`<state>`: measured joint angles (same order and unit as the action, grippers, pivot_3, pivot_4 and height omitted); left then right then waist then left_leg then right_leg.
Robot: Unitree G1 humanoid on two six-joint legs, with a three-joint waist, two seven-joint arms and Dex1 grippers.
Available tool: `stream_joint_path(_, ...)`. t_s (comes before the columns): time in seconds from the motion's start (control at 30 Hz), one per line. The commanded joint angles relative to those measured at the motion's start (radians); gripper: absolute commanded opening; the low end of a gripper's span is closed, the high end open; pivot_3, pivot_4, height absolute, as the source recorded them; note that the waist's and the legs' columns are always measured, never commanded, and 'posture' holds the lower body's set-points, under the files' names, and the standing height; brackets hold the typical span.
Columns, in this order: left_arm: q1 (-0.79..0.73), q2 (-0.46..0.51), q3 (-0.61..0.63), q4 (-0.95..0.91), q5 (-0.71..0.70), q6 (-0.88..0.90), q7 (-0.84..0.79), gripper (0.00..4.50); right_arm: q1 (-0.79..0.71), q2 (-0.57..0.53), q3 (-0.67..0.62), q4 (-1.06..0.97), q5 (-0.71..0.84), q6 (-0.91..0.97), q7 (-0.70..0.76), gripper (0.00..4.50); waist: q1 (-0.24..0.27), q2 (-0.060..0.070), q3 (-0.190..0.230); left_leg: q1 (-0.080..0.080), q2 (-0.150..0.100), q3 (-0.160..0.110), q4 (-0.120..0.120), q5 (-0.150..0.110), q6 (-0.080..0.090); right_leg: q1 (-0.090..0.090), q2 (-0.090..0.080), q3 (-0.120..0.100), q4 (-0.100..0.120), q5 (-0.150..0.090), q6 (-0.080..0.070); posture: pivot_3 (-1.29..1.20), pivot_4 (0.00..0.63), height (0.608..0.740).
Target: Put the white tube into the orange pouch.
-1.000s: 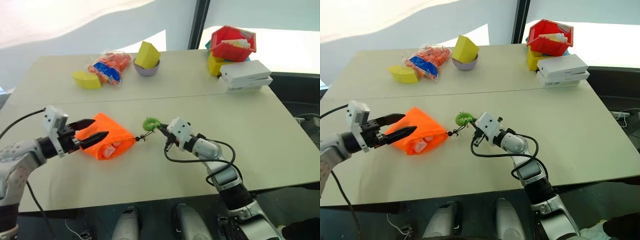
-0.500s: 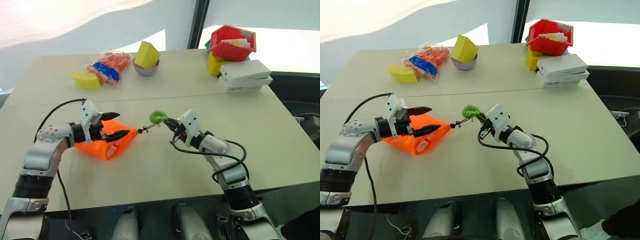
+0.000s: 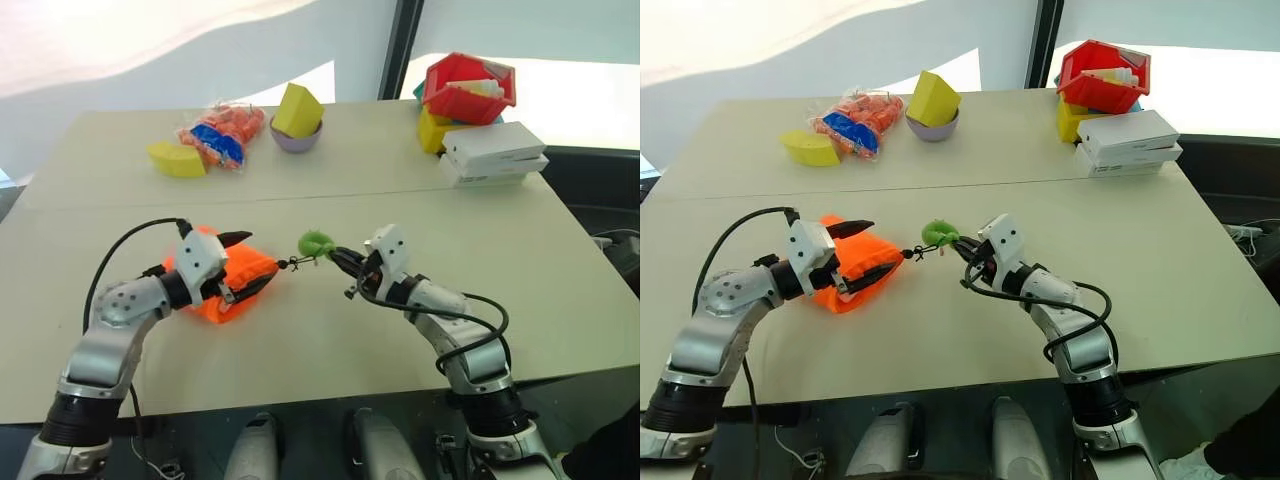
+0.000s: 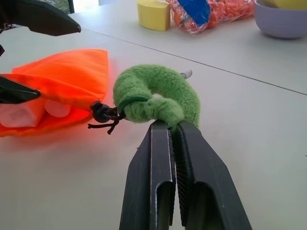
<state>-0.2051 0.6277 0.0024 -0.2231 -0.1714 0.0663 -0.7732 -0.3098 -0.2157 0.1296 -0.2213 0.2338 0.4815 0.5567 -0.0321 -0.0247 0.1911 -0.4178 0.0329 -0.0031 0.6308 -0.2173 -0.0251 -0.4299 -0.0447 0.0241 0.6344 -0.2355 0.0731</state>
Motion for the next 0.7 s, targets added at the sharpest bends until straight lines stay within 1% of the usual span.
stream_joint_path(0.03, 0.016, 0.007, -0.067, -0.042, 0.193, -0.189, 0.072, 4.35, -0.015, 0.007, -0.033, -0.04, 0.051, 0.007, 0.001, 0.0, 0.003, 0.0, 0.0, 0.0, 0.0, 0.0, 0.0, 0.0, 0.0, 0.0, 0.0, 0.0, 0.0, 0.0, 0.0, 0.0, 0.15, 0.74)
stream_joint_path(0.1, 0.032, -0.003, -0.087, -0.04, 0.242, -0.236, 0.102, 4.35, -0.016, 0.007, -0.04, -0.043, 0.07, 0.014, 0.0, 0.0, 0.007, 0.0, 0.0, 0.0, 0.0, 0.001, 0.0, 0.0, 0.0, 0.0, 0.0, 0.0, 0.0, 0.0, 0.0, 0.0, 0.15, 0.74)
stream_joint_path(0.2, 0.064, -0.025, -0.109, -0.028, 0.399, -0.317, 0.226, 4.35, -0.01, 0.01, -0.053, -0.068, 0.112, 0.037, 0.003, 0.0, 0.014, 0.0, 0.0, 0.001, 0.0, 0.001, -0.001, 0.0, 0.0, 0.0, 0.0, 0.0, 0.0, 0.0, 0.0, 0.0, 0.15, 0.74)
stream_joint_path(0.37, 0.101, -0.051, -0.128, -0.009, 0.562, -0.326, 0.347, 4.35, 0.002, 0.002, -0.052, -0.106, 0.16, 0.064, 0.011, 0.0, 0.017, 0.0, 0.0, 0.001, 0.0, 0.001, 0.0, 0.0, 0.0, 0.001, 0.0, 0.0, 0.0, 0.0, 0.0, 0.0, 0.15, 0.74)
stream_joint_path(0.6, 0.087, -0.102, -0.151, 0.045, 0.661, -0.35, 0.474, 4.35, 0.001, -0.005, -0.049, -0.116, 0.184, 0.07, 0.007, 0.0, 0.018, 0.0, 0.0, 0.002, 0.0, 0.001, 0.0, 0.0, 0.0, 0.001, 0.0, 0.0, 0.0, 0.0, 0.0, 0.0, 0.15, 0.74)
stream_joint_path(0.7, 0.078, -0.145, -0.155, 0.071, 0.658, -0.344, 0.512, 4.35, 0.001, -0.007, -0.046, -0.116, 0.188, 0.068, 0.004, 0.0, 0.018, 0.0, 0.0, 0.002, 0.0, 0.001, 0.0, 0.0, 0.0, 0.002, 0.0, 0.0, 0.0, 0.0, 0.0, 0.0, 0.15, 0.74)
